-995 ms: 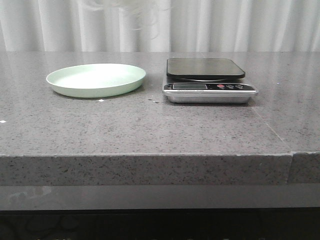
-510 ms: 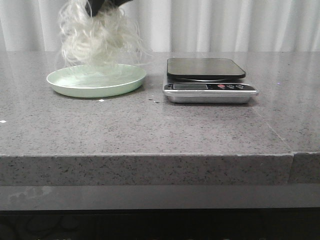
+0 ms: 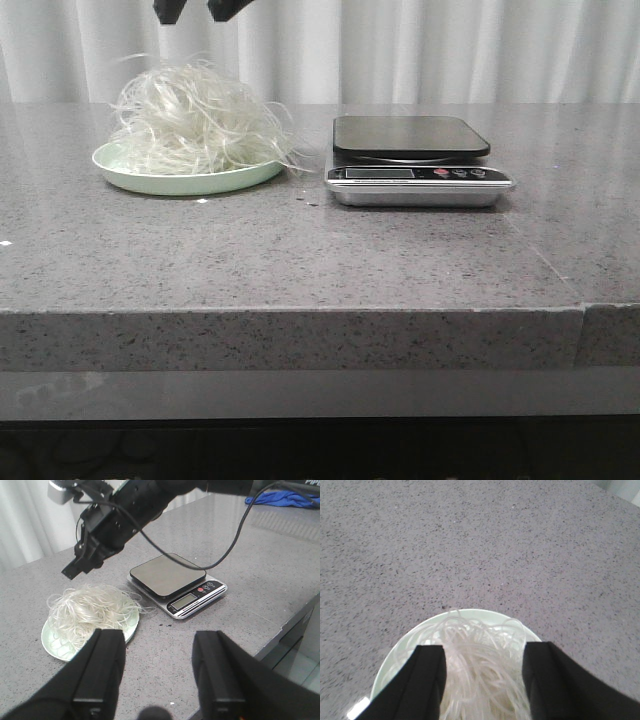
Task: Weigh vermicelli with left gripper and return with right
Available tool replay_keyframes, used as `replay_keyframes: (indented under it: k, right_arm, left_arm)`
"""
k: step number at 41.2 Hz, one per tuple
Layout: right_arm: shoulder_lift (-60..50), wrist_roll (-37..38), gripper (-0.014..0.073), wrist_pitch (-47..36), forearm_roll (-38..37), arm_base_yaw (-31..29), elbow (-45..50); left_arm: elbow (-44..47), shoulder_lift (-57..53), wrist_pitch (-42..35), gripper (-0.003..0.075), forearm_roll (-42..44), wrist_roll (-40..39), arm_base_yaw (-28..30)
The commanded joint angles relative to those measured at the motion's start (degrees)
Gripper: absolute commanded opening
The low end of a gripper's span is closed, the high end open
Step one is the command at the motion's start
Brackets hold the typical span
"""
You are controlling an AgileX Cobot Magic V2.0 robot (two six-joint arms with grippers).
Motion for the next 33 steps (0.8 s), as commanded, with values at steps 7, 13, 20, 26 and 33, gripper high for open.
replay_keyframes:
  k: [7, 13, 20, 26, 33]
  right_arm:
    - [-11.36, 0.53, 0.0461, 7.78, 0.19, -1.23, -3.06]
    - [-15.94, 2.86, 0.0461, 12.93, 0.19, -1.83, -2.86]
    - [-21.65, 3.67, 0.0461, 14.54, -1.29, -1.83, 2.22]
    - [-29.25, 4.25, 0.0461, 9.64, -3.64, -1.83, 14.52]
    - [-40.67, 4.83, 0.0461, 1.24, -4.36, -3.38, 31.07]
  left_arm:
    - [-1.41, 0.46, -4.57, 0.0386, -0.62, -0.06, -0.32]
    - [-1.41, 0.46, -4.80, 0.0386, -0.62, -0.06, -0.32]
    - [-1.41, 0.46, -4.80, 0.0386, -0.62, -0.06, -0.32]
    - [-1.41, 0.46, -4.80, 0.0386, -0.62, -0.06, -0.32]
    - [-1.41, 0.46, -4.80, 0.0386, -0.62, -0.06, -0.32]
